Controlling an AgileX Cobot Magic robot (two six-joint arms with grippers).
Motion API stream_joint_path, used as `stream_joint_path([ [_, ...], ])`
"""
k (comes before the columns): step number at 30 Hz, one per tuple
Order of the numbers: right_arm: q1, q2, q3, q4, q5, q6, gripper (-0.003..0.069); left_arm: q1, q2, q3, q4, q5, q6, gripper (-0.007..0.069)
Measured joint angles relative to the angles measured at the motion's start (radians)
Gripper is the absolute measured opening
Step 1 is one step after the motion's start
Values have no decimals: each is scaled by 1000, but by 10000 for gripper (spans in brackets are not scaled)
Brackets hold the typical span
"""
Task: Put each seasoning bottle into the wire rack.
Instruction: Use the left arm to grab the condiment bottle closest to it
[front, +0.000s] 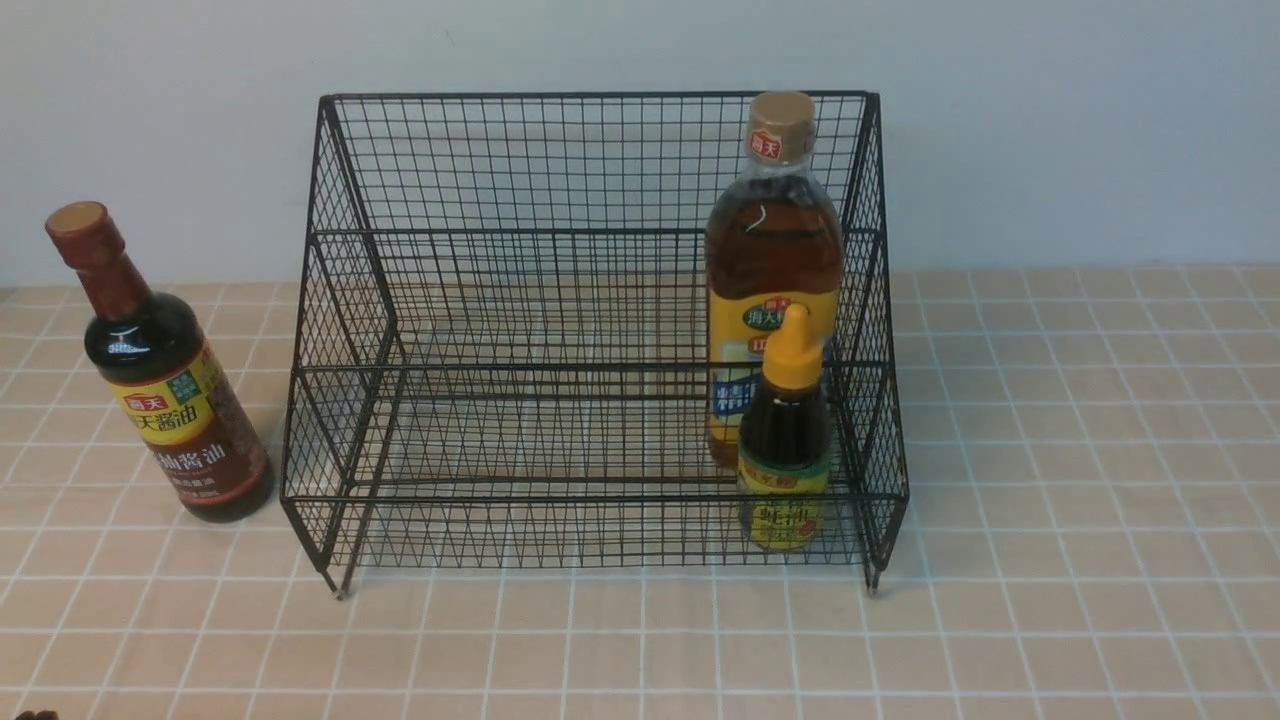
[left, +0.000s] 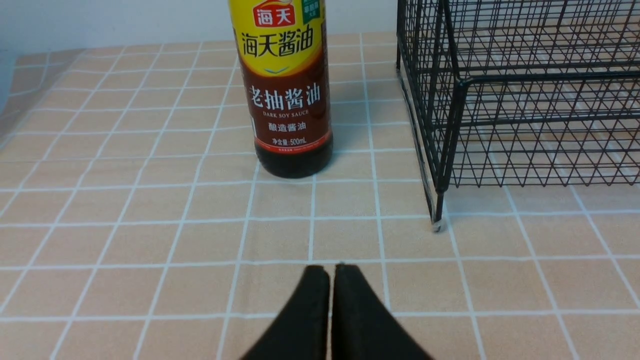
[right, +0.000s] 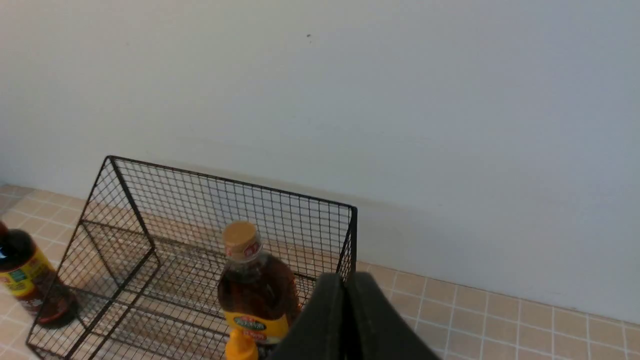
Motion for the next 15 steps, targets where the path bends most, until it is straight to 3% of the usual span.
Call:
stream_joint_path([
  [5,0,-205,221,33,-83,0,-13,0,0,0,0,0,0,-7],
  [15,0,-548,678,191,-446,0,-13,0,0,0,0,1,0,-7],
])
